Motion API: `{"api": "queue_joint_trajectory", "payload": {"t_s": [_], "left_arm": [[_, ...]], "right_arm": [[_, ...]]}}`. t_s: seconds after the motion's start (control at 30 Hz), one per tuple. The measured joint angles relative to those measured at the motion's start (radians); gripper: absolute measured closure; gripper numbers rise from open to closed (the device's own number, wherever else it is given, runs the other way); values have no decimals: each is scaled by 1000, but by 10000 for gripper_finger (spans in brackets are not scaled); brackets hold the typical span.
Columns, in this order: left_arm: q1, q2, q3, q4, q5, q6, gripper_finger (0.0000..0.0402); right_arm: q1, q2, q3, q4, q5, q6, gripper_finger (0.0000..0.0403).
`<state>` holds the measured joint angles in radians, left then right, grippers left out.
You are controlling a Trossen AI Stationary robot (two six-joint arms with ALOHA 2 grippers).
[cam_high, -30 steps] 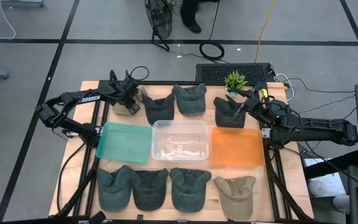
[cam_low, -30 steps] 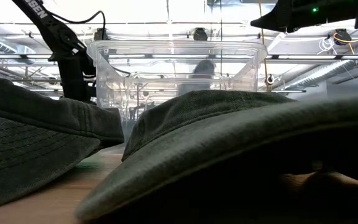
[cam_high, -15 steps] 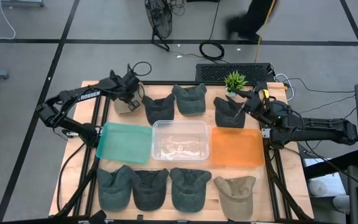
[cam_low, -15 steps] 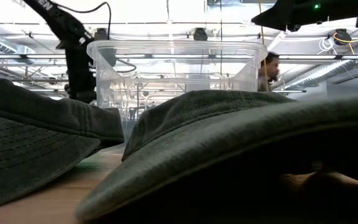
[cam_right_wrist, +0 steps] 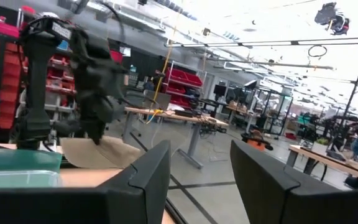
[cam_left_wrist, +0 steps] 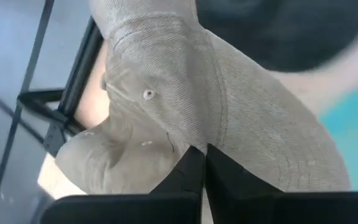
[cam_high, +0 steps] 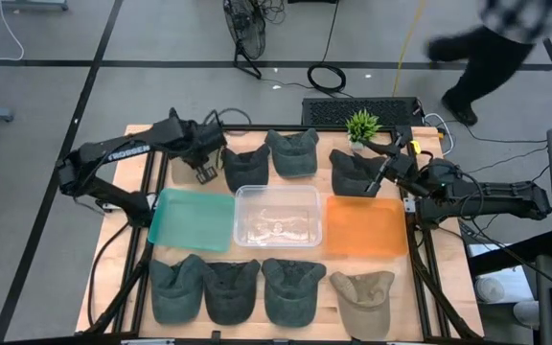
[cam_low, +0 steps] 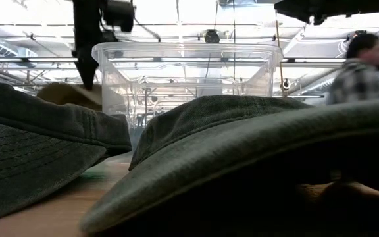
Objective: Pick & Place hat
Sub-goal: Put the top brown cap into the green bin
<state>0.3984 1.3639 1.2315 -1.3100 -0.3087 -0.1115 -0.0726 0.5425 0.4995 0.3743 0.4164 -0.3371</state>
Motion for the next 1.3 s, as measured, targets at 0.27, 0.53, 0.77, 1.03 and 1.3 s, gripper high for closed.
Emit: {"api": "queue_joint_trajectory", "payload": {"t_s": [0.27,0.53,0.77,1.03,1.3], "left_arm": [[-331,-155,1,-36,99,-360,395],[-643,-160,1,-146,31,-745,393],[-814,-93,-5,-141,10,-993,395],[-846,-46,-107,-150,31,-1107,393],[-801,-47,-178,-98,19,-956,393]], "right_arm": [[4,-9,0,-6,1,15,245],[4,-9,0,-1,-1,64,245],[3,-9,0,76,-2,-5,245],[3,-9,0,137,-2,-96,245],[3,-6,0,164,-2,-116,245]]}}
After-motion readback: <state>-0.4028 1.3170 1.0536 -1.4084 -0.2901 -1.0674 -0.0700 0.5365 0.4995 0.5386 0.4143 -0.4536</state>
